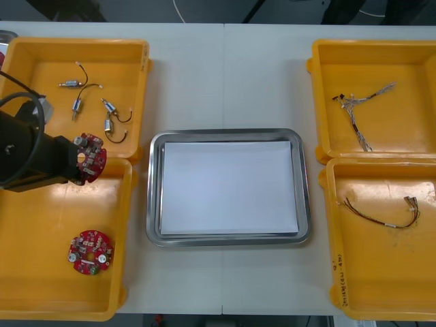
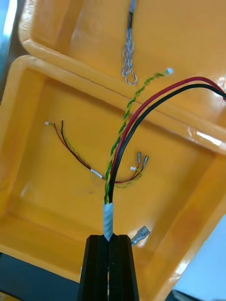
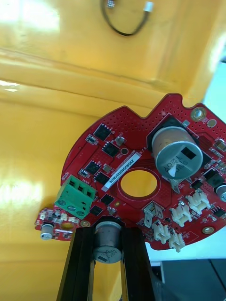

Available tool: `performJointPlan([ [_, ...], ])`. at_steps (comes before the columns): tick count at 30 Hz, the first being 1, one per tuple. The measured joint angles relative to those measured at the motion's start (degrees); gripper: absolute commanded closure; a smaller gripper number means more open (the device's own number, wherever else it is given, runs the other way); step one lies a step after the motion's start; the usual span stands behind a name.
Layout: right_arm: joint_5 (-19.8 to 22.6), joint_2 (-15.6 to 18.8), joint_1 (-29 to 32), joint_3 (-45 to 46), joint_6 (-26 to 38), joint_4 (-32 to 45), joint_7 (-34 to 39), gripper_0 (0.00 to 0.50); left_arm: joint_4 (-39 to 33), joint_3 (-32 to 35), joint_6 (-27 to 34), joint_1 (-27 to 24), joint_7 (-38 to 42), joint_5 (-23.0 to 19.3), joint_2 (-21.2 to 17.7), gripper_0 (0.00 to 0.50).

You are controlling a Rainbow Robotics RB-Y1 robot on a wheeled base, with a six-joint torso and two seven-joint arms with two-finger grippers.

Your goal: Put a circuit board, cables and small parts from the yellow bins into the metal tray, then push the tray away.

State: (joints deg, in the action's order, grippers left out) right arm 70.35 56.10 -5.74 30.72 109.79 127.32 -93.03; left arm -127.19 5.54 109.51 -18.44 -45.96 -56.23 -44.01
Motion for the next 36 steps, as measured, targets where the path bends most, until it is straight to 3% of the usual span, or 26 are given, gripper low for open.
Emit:
performJointPlan([
  [10,-0.5,0.1,-0.9,-5.4,0.0,8.6,-0.4,0.500,-0.1,-14.8,0.0,-10.5,1.3,-0.3,-0.5,0.500],
  [22,-0.6,0.3,-5.2,-13.1,0.0,8.9,-0.4,0.500,0.0,-27.5,0.1,-18.6,4.4,-0.3,1.5,0.498],
  [31,-0.8,0.3,-6.6,-15.1,0.0,8.9,-0.4,0.500,4.1,-38.3,-0.3,-21.6,4.4,4.6,5.6,0.498],
  [36,-0.8,0.3,-6.7,-15.1,0.0,8.9,-0.4,0.500,8.0,-42.5,-4.8,-21.6,4.4,7.5,6.6,0.499],
])
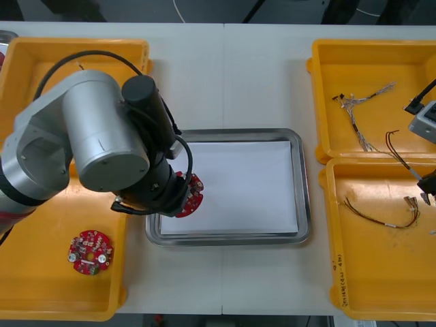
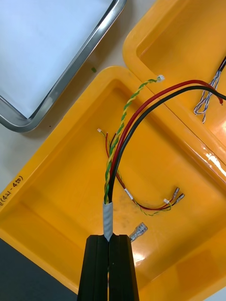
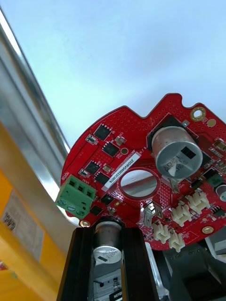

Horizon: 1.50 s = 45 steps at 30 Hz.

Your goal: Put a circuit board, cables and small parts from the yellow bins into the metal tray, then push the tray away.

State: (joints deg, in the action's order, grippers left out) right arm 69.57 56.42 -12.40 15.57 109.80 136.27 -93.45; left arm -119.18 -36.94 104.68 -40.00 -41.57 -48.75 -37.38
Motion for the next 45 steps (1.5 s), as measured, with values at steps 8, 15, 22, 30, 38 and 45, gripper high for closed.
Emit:
performJointPlan([
  [8,0.0,0.0,-0.2,0.0,0.0,0.0,0.0,0.500,5.0,-6.6,-6.7,0.0,0.0,4.4,0.7,0.497],
  [15,0.0,0.0,-0.4,-0.4,0.0,0.0,0.0,0.500,8.4,-10.2,-10.6,0.0,0.0,6.6,1.0,0.498],
  [22,0.0,0.0,-0.4,-0.5,0.0,0.0,0.0,0.500,9.8,-11.7,-12.2,0.0,0.0,7.3,1.0,0.496],
  [30,-0.1,0.0,-0.4,-0.5,0.0,0.0,0.0,0.500,9.8,-11.7,-12.2,0.0,0.0,7.3,1.0,0.000],
  [38,-0.5,0.0,-0.4,-0.5,0.0,0.0,0.0,0.500,9.8,-11.7,-12.2,0.0,0.0,7.3,1.0,0.000],
  [45,-0.6,0.0,-0.4,-0.5,0.0,0.0,0.0,0.500,9.0,-10.5,-11.5,-0.1,0.0,7.0,1.0,0.000],
])
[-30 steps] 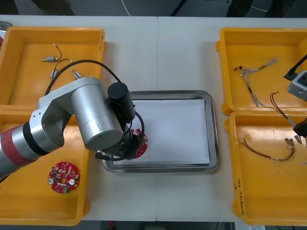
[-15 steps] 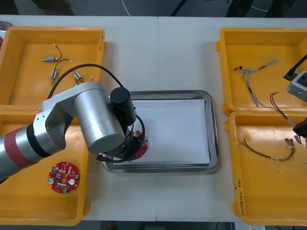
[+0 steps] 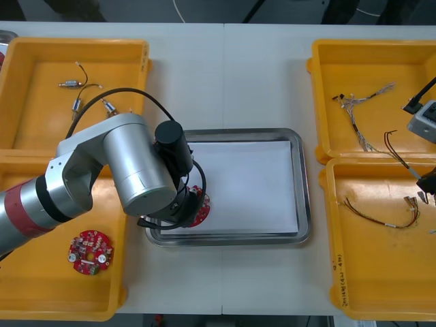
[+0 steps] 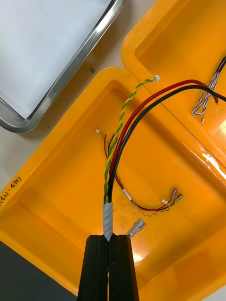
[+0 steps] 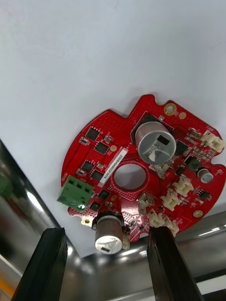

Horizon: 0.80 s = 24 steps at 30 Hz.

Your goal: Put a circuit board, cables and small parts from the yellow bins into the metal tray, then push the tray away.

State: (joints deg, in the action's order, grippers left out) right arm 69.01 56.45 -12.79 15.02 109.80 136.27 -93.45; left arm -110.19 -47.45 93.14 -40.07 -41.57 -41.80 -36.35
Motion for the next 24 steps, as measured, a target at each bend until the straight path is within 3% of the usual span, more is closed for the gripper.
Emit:
performJointPlan([
  [14,0.2,0.0,-4.6,-5.0,0.0,1.4,0.0,0.500,-7.7,15.8,15.3,0.0,0.0,-4.8,0.0,0.000],
  [24,-0.2,-0.1,-15.3,-18.0,0.0,3.1,0.0,0.500,-8.1,28.5,16.4,-0.1,0.0,-9.2,-1.3,0.000],
])
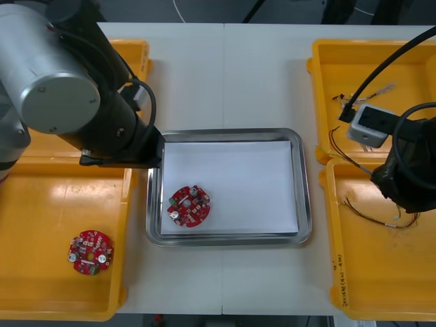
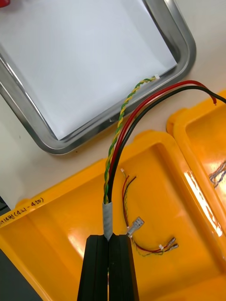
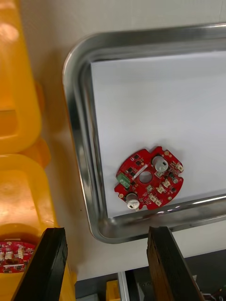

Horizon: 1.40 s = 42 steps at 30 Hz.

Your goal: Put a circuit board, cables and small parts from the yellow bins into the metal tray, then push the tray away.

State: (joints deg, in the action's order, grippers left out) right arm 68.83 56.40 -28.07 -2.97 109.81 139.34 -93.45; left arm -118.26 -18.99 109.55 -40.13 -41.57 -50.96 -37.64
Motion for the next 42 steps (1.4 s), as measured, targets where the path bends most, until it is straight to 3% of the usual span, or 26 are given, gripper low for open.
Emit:
performJointPlan([
  [3,-1.4,-0.8,-2.8,-3.8,0.0,0.0,0.0,0.500,0.4,2.5,0.0,0.0,0.0,-0.7,-1.4,0.000],
  [11,-5.5,-7.5,-9.4,-11.9,0.0,-0.8,0.0,0.500,6.7,8.3,0.0,0.0,0.0,-1.1,-4.9,0.000],
  [19,-9.5,-11.2,-15.3,-22.1,0.0,-3.4,-0.1,0.500,15.2,12.8,0.0,-0.1,-1.2,1.1,-6.8,0.000],
  [28,-14.5,-12.8,-16.3,-29.3,0.0,-3.6,-3.4,0.500,24.3,16.0,-1.3,-0.7,-2.8,3.8,-6.8,0.000],
  [36,-20.5,-14.3,-16.4,-34.8,-0.4,-3.7,-4.1,0.500,34.8,16.6,-3.1,-5.0,-2.8,5.2,-6.8,0.000],
  [42,-23.3,-15.3,-16.4,-38.9,-4.3,-6.5,-6.4,0.500,39.6,16.6,-5.4,-7.8,-2.8,5.5,-6.8,0.000],
])
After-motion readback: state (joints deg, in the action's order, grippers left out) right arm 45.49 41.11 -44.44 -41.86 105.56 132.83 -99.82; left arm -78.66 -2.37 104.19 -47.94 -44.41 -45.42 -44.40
